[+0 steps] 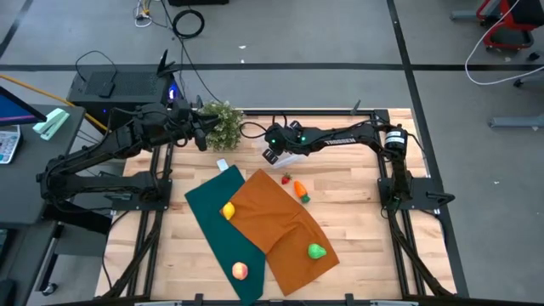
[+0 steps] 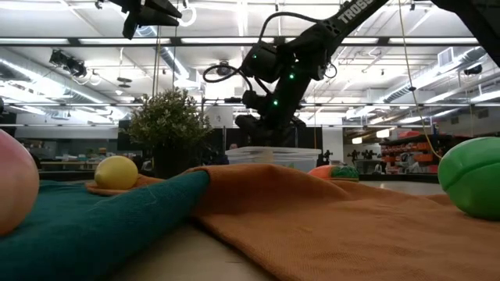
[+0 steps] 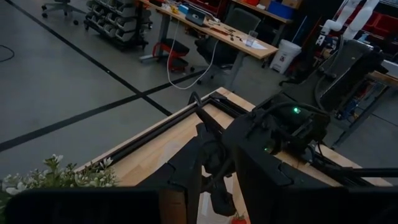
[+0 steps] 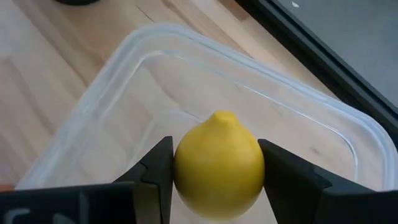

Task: Pick and placing Produce into tupperware
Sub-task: Put the top yellow lemon into the transparent bin

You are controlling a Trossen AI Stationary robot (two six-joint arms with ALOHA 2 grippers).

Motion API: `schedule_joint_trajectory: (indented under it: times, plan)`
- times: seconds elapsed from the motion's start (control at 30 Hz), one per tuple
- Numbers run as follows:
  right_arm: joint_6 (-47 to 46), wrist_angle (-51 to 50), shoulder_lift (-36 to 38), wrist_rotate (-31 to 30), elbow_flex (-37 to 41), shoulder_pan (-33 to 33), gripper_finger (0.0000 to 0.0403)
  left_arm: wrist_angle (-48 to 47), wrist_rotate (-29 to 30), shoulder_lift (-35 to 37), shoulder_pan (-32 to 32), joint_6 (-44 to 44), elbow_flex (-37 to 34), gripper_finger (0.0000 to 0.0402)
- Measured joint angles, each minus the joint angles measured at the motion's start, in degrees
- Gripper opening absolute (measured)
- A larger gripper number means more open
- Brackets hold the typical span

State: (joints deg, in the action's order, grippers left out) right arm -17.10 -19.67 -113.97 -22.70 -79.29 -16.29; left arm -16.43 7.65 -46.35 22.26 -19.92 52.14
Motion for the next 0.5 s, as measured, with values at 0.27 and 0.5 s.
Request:
schedule_joint_trajectory:
  times: [0.27,0.5]
  plan:
    - [-2.68,-0.19,0.02,0.57,3.04,-0.12,0.0153,0.00,0.01,0.00,0.02,0.00,0.00,0.0103]
    - [-3.58,0.09,0.04,0.71,3.45,0.13,0.0153,0.00,-0.01,0.00,0.00,0.00,-0.02,0.0103]
